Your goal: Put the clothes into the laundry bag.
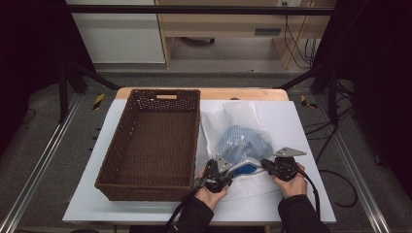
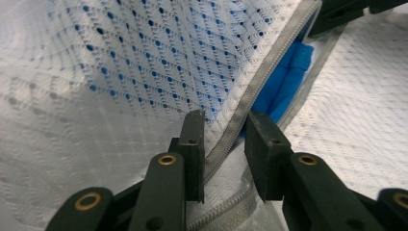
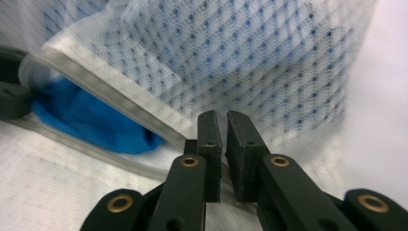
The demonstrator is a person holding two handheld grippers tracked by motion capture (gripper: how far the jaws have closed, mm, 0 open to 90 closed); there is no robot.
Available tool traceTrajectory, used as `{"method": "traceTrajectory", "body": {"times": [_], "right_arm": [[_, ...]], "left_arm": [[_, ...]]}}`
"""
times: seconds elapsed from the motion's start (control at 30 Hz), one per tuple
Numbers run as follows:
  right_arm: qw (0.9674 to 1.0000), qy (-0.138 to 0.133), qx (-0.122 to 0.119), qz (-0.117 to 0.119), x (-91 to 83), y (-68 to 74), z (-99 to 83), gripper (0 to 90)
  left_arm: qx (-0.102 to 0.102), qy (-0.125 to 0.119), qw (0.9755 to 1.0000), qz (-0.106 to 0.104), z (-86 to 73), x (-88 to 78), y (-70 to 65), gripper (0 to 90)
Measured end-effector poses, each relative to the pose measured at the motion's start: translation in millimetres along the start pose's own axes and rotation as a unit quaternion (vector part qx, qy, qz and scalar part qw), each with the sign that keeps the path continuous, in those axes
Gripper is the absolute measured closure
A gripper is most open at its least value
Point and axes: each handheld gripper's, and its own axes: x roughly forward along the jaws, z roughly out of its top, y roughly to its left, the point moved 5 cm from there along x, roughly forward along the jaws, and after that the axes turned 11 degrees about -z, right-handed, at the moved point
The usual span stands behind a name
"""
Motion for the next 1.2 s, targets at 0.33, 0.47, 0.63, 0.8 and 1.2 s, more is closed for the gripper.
{"method": "traceTrajectory", "body": {"times": [0.33, 0.47, 0.63, 0.8, 1.2], "right_arm": [[0.9887, -0.118, 0.061, 0.068, -30.1, 23.3, 27.6, 59.8], [0.9882, -0.112, 0.064, 0.083, -24.2, 36.0, 32.8, 65.7], [0.9878, -0.117, 0.034, 0.097, -44.2, 38.2, 22.5, 90.0], [0.9910, -0.070, -0.013, 0.113, -35.7, 60.1, 0.3, 90.0], [0.9994, -0.024, -0.019, -0.014, 29.0, 66.6, 26.8, 90.0]], "left_arm": [[-0.010, -0.005, 0.9999, -0.006, 1.2, -4.2, -6.0, 88.8], [-0.001, -0.028, 0.9996, -0.010, 5.5, -13.4, -12.9, 89.1], [-0.006, -0.054, 0.9984, -0.017, 11.4, -19.2, -13.4, 89.1], [-0.008, -0.069, 0.9973, -0.021, 16.1, -21.6, -14.0, 89.2], [-0.010, -0.120, 0.9921, -0.036, 20.5, -35.9, -20.8, 89.5]]}}
